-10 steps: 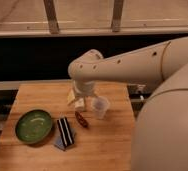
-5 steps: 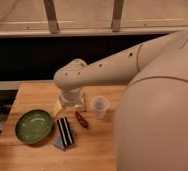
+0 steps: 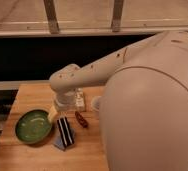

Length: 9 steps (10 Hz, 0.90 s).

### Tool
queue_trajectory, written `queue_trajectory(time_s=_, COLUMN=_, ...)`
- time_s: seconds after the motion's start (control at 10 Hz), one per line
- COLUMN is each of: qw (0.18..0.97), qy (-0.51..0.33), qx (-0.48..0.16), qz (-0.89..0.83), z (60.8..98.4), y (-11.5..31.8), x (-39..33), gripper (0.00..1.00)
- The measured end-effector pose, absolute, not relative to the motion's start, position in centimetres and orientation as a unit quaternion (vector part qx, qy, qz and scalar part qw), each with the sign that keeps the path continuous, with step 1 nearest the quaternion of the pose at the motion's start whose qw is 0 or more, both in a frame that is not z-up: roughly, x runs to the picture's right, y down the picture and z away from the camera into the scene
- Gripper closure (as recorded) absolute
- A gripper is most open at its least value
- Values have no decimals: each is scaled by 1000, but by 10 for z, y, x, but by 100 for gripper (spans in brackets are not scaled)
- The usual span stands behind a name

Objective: Place the eraser in the ceramic cup

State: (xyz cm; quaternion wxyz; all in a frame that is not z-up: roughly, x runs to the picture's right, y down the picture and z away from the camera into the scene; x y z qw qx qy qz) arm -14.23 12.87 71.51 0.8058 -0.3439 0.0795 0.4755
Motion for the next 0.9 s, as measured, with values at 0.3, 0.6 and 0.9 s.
queue_trajectory(time_s=0.3, qw=809, qy=88, qx=-343, qz=468, z=717, y=131, x=-144, gripper=20)
queue_trajectory(time_s=0.6, qw=816, qy=118, qx=-345, qz=449, z=739, y=152, x=-157, gripper=20)
queue_trajectory(time_s=0.9, qw=822, qy=156, qx=-342, qz=427, z=763, y=173, x=-166, gripper=20)
